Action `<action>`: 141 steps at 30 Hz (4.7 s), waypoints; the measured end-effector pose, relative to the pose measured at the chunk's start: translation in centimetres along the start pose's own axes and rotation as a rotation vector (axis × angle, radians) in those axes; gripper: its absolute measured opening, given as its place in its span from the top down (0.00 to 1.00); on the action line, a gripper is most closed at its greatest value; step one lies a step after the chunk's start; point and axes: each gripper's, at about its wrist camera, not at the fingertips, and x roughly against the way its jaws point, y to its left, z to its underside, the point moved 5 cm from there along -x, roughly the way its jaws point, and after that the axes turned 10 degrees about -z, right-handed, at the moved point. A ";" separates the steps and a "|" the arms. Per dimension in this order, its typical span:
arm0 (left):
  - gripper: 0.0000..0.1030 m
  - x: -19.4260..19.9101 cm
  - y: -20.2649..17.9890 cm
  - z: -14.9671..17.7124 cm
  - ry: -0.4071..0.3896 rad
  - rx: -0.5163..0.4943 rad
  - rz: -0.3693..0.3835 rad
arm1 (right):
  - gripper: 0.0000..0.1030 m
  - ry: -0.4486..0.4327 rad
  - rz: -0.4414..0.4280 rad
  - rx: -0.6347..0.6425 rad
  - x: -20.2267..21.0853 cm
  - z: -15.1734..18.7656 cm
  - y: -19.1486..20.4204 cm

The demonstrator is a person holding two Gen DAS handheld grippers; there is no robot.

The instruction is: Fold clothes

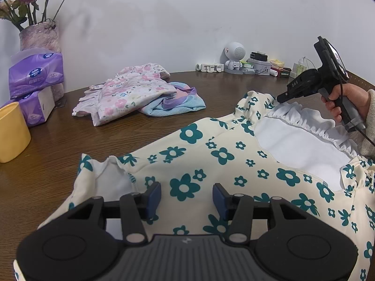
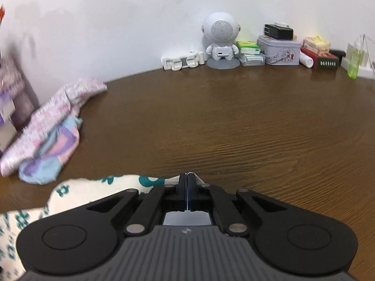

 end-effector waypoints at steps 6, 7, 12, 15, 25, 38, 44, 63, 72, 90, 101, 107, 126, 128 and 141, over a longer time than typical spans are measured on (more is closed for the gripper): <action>0.54 0.0 0.0 0.0 0.000 -0.001 -0.001 | 1.00 0.014 0.050 0.086 0.7 1.1 0.8; 0.54 0.0 -0.1 0.0 -0.001 -0.001 -0.001 | 1.00 0.017 0.058 0.100 0.8 1.3 1.0; 0.54 0.0 -0.1 0.0 -0.001 -0.004 -0.002 | 1.00 -0.024 0.046 0.129 3.4 1.4 1.7; 0.54 0.0 -0.1 0.0 -0.002 -0.007 -0.004 | 1.00 -0.059 0.029 0.134 5.4 1.2 2.1; 0.54 0.0 -0.1 0.0 -0.003 -0.014 -0.005 | 1.00 0.002 0.057 0.129 5.8 2.8 1.3; 0.52 0.1 0.1 -0.2 0.003 0.007 0.006 | 0.98 0.021 0.071 0.097 5.3 4.2 0.6; 0.52 2.7 1.5 -1.4 -0.029 0.118 0.078 | 0.93 -0.038 0.045 0.119 8.8 3.4 3.1; 0.76 2.8 8.0 0.9 0.009 0.195 -0.047 | 0.89 0.037 -0.048 0.255 -0.2 3.3 14.8; 0.83 2.0 9.0 1.5 0.044 0.256 -0.072 | 0.94 0.033 -0.074 0.246 -1.3 3.4 12.8; 0.62 14.5 6.8 4.5 -0.079 0.362 -0.198 | 0.67 -0.088 -0.243 0.203 16.3 10.7 11.1; 0.82 12.2 1.5 7.3 0.029 0.262 -0.214 | 0.67 -0.006 -0.356 0.341 16.3 18.3 15.5; 0.83 10.8 2.8 8.0 0.049 0.306 -0.252 | 0.67 0.033 -0.320 0.403 15.5 19.8 16.0; 0.68 15.6 4.5 6.9 -0.067 0.443 -0.300 | 0.68 -0.044 -0.313 0.269 18.2 19.4 13.0; 0.67 15.5 5.2 6.8 -0.059 0.439 -0.351 | 0.68 -0.047 -0.299 0.280 18.1 19.4 13.1; 0.97 10.5 7.5 8.0 0.071 0.420 -0.443 | 0.68 -0.015 -0.276 0.299 16.9 20.5 13.2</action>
